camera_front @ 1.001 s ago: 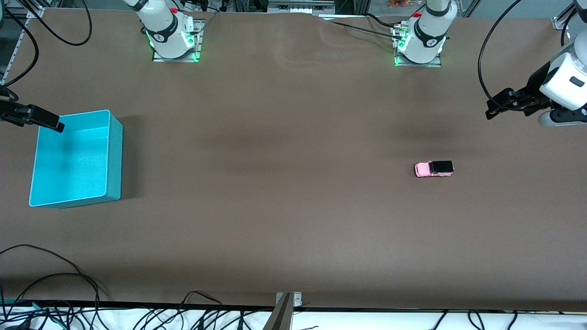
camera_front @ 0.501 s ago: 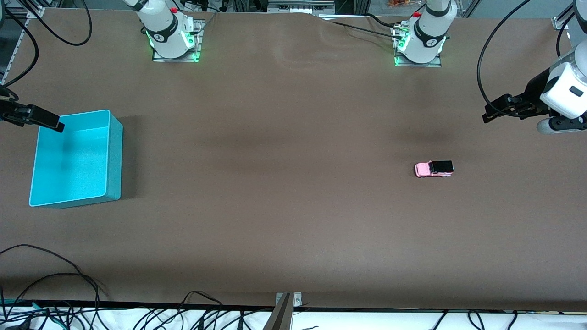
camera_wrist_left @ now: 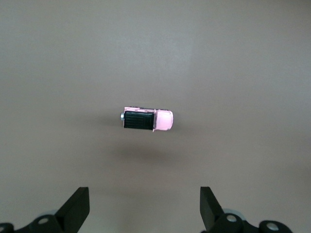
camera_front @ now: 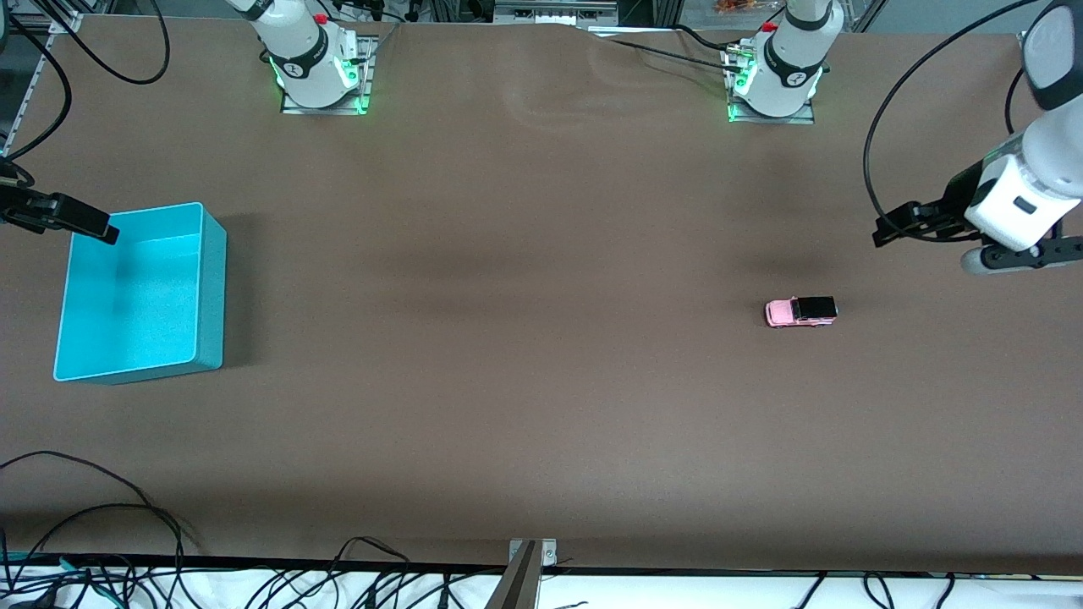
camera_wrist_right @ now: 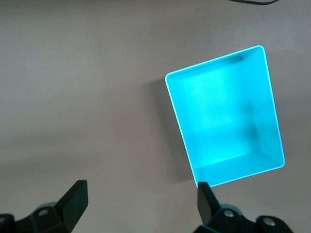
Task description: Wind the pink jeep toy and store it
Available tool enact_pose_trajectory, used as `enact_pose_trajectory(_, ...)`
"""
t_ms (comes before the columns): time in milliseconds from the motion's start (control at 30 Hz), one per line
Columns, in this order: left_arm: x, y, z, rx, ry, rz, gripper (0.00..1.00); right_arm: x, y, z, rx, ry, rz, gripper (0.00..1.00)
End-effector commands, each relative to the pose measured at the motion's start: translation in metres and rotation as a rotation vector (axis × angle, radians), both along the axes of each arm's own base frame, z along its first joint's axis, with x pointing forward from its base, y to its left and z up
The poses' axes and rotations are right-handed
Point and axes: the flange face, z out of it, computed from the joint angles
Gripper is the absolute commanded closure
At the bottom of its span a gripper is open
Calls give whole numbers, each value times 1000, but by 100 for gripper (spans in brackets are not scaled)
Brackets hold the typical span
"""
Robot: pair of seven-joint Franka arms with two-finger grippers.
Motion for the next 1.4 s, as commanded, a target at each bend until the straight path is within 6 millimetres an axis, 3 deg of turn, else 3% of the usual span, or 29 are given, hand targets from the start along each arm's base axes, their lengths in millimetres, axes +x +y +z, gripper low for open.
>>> enact_pose_trajectory(0,-1,0,-29,-17,-19,19,0,-3,-2,8,5,-1,9,0)
enact_pose_trajectory(33,3,1,-45,0,-32,15,0,-3,-2,8,5,-1,8,0)
enact_pose_trajectory(267,7,1,-76,12,-33,8,0,-3,-2,8,5,-1,9,0)
enact_pose_trajectory(968,-10,-4,-200,14,-55,-5,0,-3,-5,8,5,0,14,0)
enact_pose_trajectory(1168,-13,-4,-217,16,-68,-20,0,-3,-5,8,5,0,23,0)
enact_pose_trajectory(1368,-12,3,-224,18,-75,-326,0,-3,-4,8,5,0,22,0)
